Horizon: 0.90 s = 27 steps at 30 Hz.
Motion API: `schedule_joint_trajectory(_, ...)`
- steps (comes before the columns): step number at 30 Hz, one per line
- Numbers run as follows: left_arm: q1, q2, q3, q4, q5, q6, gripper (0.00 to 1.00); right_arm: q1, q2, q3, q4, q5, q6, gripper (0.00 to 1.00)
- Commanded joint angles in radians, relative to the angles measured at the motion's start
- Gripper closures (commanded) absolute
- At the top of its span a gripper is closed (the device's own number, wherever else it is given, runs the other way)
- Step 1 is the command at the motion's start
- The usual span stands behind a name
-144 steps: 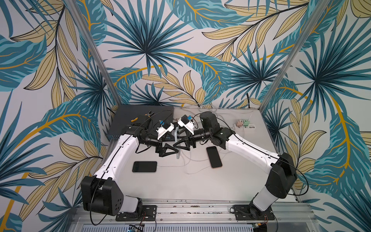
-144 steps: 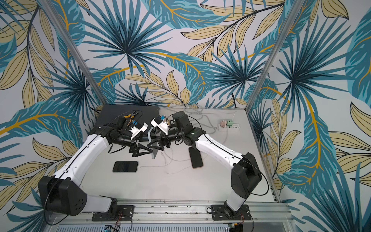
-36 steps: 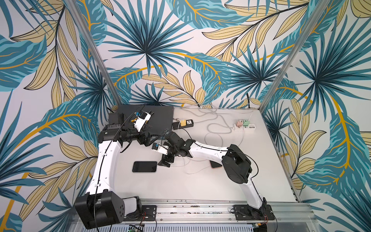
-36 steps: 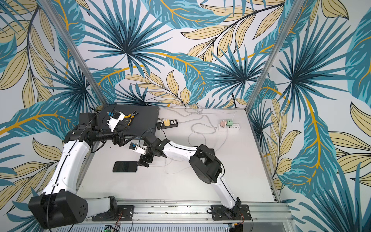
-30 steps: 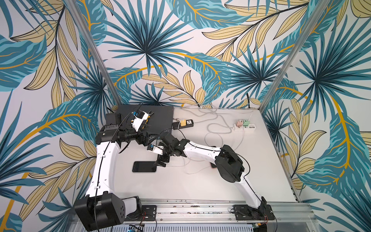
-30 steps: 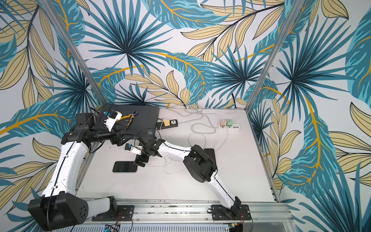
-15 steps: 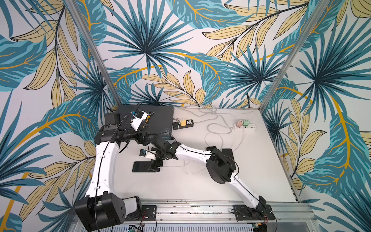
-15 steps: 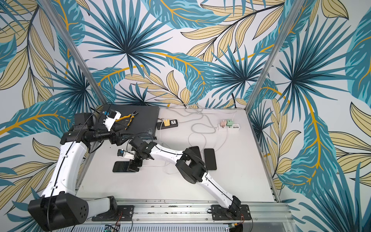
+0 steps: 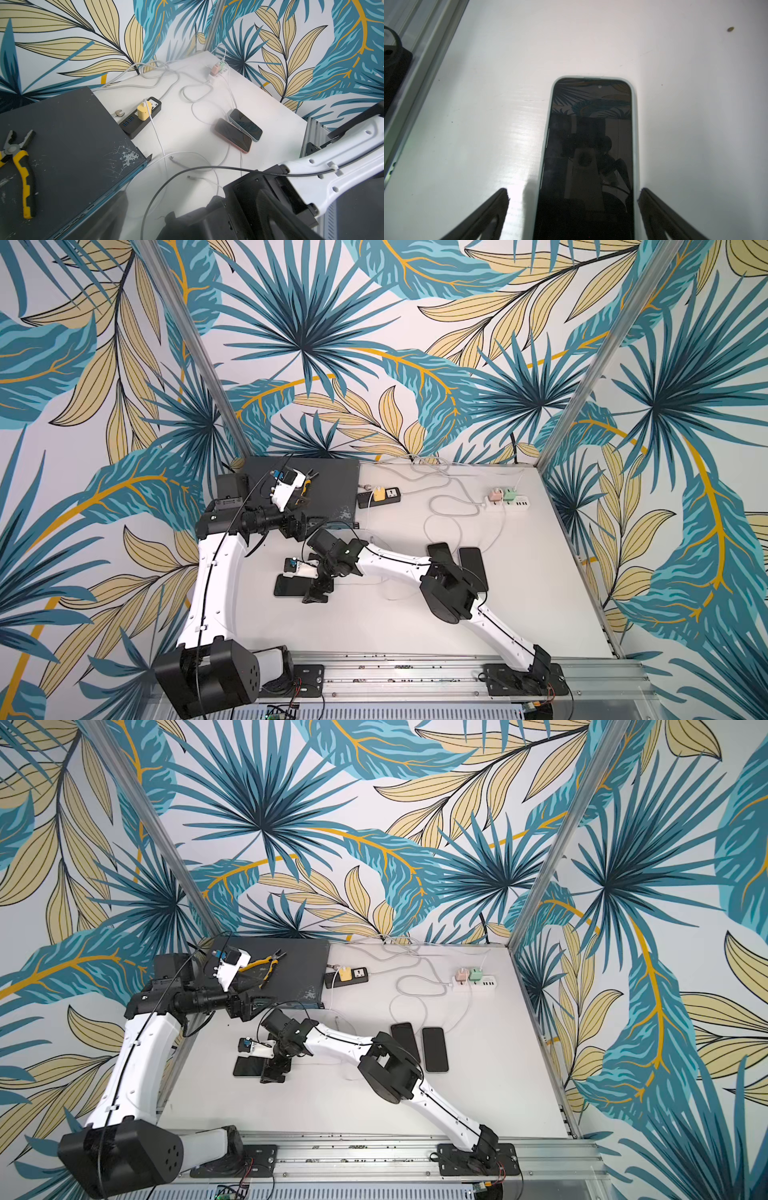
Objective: Unplug the charging cable from the phone
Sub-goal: Pick up the phone at the center of the board.
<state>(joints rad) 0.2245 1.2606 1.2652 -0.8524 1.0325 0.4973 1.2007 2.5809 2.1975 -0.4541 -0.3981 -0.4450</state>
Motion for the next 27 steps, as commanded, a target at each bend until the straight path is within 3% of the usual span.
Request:
schedule_joint_trajectory(1, 0.010, -0.018, 0.023, 0.005, 0.003, 0.000, 0.00, 0.006, 0.043, 0.011, -0.033, 0.026, 0.009, 0.00)
schedule_joint_trajectory(10, 0.010, -0.020, 0.023, 0.001, 0.003, 0.003, 0.00, 0.009, 0.054, 0.005, -0.047, 0.084, 0.036, 0.03)
schedule_joint_trajectory(15, 0.010, -0.023, 0.025, -0.002, 0.001, 0.004, 0.00, 0.011, 0.051, 0.000, -0.065, 0.116, 0.050, 0.15)
schedule_joint_trajectory(20, 0.010, -0.020, 0.025, -0.002, 0.003, 0.002, 0.00, 0.010, 0.014, -0.015, -0.073, 0.110, 0.071, 0.35)
schedule_joint_trajectory(27, 0.010, -0.015, 0.024, 0.000, 0.004, -0.001, 0.00, -0.001, -0.075, -0.058, -0.047, 0.105, 0.142, 0.49)
